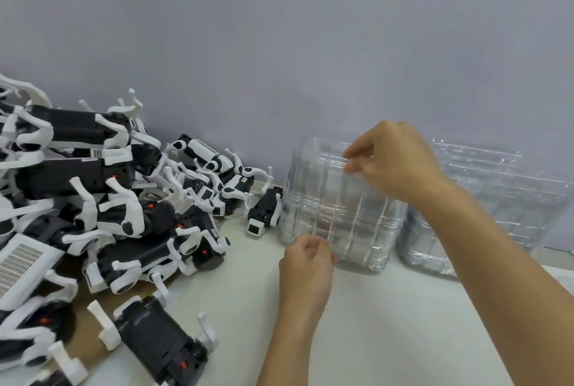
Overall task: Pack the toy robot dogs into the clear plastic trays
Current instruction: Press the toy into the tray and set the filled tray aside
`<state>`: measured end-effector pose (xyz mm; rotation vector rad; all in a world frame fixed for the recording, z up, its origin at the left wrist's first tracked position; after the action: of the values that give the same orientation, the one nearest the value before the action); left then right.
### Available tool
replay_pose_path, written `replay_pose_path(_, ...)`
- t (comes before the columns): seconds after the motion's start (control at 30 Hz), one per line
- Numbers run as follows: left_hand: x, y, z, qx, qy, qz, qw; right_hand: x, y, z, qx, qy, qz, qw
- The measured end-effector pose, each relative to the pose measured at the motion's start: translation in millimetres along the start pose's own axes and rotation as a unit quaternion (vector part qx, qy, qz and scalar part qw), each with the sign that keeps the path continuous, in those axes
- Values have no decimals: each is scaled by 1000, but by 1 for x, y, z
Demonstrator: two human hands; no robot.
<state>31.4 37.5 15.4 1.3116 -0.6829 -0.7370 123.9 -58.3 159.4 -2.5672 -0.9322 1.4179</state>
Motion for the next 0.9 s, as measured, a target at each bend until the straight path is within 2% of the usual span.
replay_pose_path(0.07, 1, 1, -1, 29, 24, 34, 999, -1, -1, 1, -2, 5, -9, 1000)
replay_pose_path(0.2, -8, 6, -3, 147, 126, 62, 979, 0, -4, 11, -14, 6, -28, 999)
replay_pose_path(0.27, -11, 6, -6, 187, 129, 43, 973, 0, -6, 15, -18, -3, -31, 999)
replay_pose_path(0.4, -12, 4, -8, 203, 56, 44, 976, -5, -11, 22, -27, -13, -35, 999)
replay_pose_path(0.53, -16, 0, -12, 233, 126, -24, 964, -9, -15, 28, -28, -15, -36, 999)
replay_pose_path(0.77, -15, 0, -11, 226, 136, -45, 963, -13, -19, 30, -20, 8, -47, 999)
replay_pose_path(0.9, -15, 1, -10, 225, 128, -51, 965, -17, -26, 24, -30, 45, -56, 997)
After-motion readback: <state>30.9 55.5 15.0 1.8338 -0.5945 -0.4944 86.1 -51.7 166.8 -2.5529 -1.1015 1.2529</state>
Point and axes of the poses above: each hand's wrist, its own z-axis away from the middle knuckle, its own x-axis out of the palm, y = z × x, the point moved 1 cm from there along -z, towards the middle knuckle, and after that the axes turned 11 degrees about y, right-handed, at the moved point
